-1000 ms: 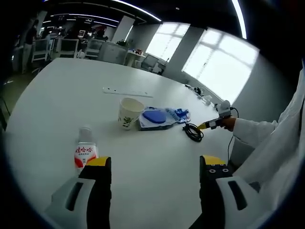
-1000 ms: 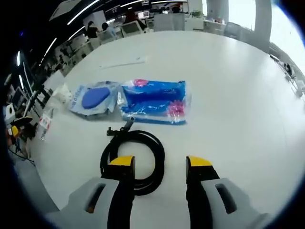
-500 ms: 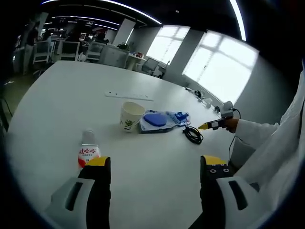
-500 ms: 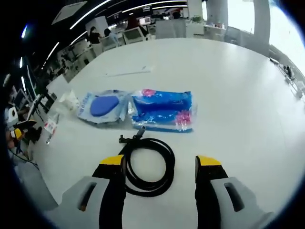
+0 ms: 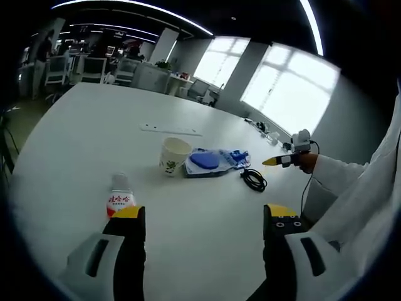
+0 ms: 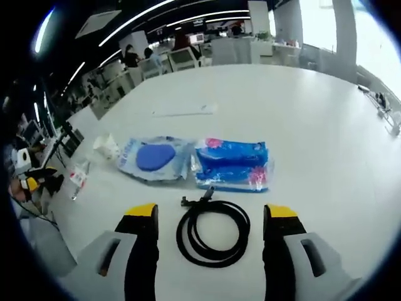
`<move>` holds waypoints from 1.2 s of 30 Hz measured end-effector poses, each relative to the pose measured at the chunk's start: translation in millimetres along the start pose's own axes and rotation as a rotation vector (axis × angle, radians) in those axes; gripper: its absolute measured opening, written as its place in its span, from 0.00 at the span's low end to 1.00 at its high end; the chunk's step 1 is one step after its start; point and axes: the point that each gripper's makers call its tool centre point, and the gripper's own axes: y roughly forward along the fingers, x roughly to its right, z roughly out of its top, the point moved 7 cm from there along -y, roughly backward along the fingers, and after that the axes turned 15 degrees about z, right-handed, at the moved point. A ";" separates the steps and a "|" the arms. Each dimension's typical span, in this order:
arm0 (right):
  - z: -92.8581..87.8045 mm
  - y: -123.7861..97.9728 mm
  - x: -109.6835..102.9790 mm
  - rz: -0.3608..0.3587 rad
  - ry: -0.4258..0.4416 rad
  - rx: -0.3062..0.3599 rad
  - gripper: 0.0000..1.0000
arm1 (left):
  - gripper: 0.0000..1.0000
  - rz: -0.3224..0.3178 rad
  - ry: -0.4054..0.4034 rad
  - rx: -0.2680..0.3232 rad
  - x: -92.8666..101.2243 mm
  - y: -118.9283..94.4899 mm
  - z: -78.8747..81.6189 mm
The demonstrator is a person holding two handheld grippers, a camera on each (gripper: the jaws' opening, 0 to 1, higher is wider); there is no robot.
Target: Arrange the tabletop items into an orderly group along one side of the table until the central work area is clear of visible clutter.
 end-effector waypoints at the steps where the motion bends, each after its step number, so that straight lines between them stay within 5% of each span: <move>1: 3.6 -0.9 -2.3 0.002 -0.003 0.016 0.66 | 0.79 0.000 -0.001 0.002 0.1 -0.5 0.1; 18: 49.3 7.1 -61.7 0.137 -0.051 0.130 0.66 | 0.79 0.008 -0.014 0.036 -4.3 -15.3 4.4; 36: 85.5 51.4 -152.5 0.389 -0.057 0.193 0.64 | 0.80 0.048 -0.027 0.076 -19.7 -41.0 9.1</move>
